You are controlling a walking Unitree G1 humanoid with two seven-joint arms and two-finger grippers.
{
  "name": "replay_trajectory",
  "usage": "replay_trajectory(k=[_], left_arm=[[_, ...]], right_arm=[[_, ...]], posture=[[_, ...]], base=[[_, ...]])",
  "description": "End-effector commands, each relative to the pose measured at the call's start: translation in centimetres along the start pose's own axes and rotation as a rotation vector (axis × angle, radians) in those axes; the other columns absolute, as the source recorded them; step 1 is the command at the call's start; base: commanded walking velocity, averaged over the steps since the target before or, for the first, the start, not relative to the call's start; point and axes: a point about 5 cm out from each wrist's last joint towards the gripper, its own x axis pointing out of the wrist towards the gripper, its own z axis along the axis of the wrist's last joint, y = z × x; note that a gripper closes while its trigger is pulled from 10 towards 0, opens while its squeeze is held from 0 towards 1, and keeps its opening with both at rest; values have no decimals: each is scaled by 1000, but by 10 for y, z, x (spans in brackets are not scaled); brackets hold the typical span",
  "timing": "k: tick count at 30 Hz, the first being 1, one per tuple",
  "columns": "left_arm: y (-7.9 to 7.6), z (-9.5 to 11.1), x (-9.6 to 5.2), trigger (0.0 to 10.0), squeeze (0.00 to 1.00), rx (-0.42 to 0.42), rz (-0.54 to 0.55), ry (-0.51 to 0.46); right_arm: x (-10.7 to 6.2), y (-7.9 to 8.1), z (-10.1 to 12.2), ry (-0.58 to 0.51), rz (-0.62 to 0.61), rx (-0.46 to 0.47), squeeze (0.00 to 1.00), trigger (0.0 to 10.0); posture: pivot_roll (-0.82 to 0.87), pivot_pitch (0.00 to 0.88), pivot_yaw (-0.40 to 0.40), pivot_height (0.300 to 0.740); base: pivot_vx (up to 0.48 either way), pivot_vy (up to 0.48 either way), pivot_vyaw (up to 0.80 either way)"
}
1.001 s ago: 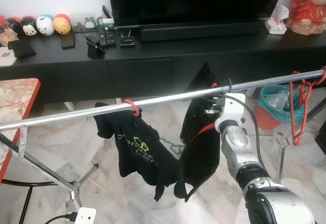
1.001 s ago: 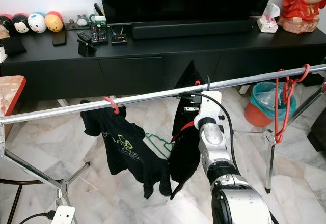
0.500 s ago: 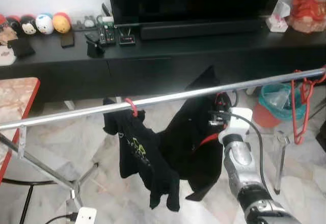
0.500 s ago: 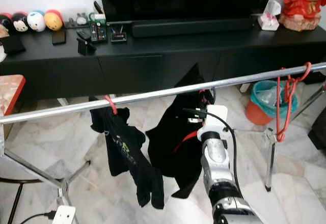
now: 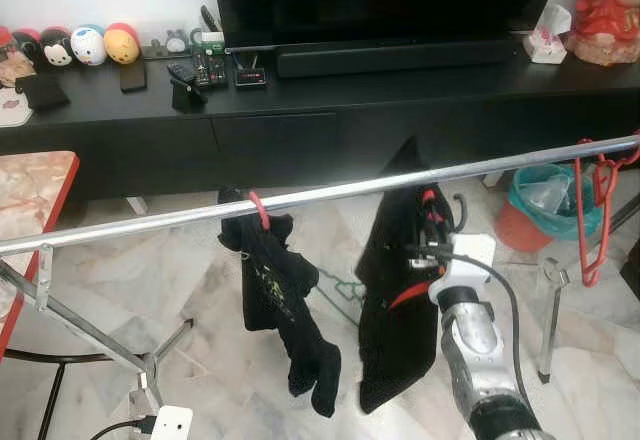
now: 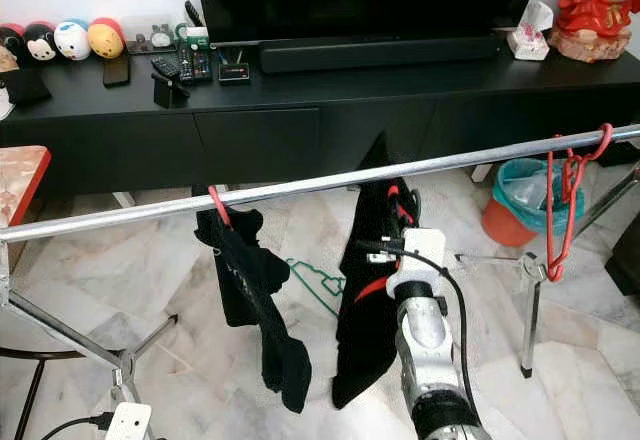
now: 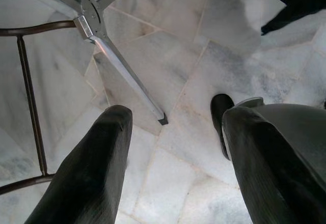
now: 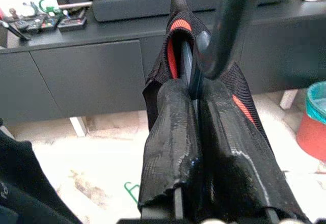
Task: Hang hanger
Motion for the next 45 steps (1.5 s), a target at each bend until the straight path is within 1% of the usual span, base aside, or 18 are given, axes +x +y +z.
replay_trajectory(k=[1, 5, 9, 17, 22, 36, 45], left_arm=[[-5, -6, -2, 10000, 0, 24, -20, 33], [-8, -3, 0, 10000, 0, 19, -33, 24], [-8, -6, -2, 10000, 0, 24, -35, 28], [-9, -15, -5, 10000, 0, 28, -36, 50], [-8, -9, -3, 10000, 0, 36, -40, 23], [-6, -7, -3, 10000, 0, 41, -36, 16], [-5, -2, -1, 10000, 0, 36, -24, -3]], right_arm=[[-1, -2, 1, -16, -3, -14, 0, 10000], [0, -1, 2, -9, 10, -23, 0, 10000], [-1, -2, 3, -20, 1, -10, 0, 10000], [-3, -2, -1, 4, 4, -16, 0, 10000], [-2, 0, -1, -4, -1, -5, 0, 10000], [-1, 1, 1, -7, -8, -2, 0, 10000], [4, 3, 6, -15, -7, -3, 0, 10000]], posture=[[16, 18, -15, 740], [18, 11, -17, 740], [16, 0, -14, 740], [22, 0, -16, 740], [24, 0, -11, 740], [22, 0, -1, 740], [29, 4, 0, 740]], base=[[0, 0, 0], [0, 0, 0], [0, 0, 0], [-274, 0, 0], [-273, 0, 0], [-273, 0, 0], [-272, 0, 0]])
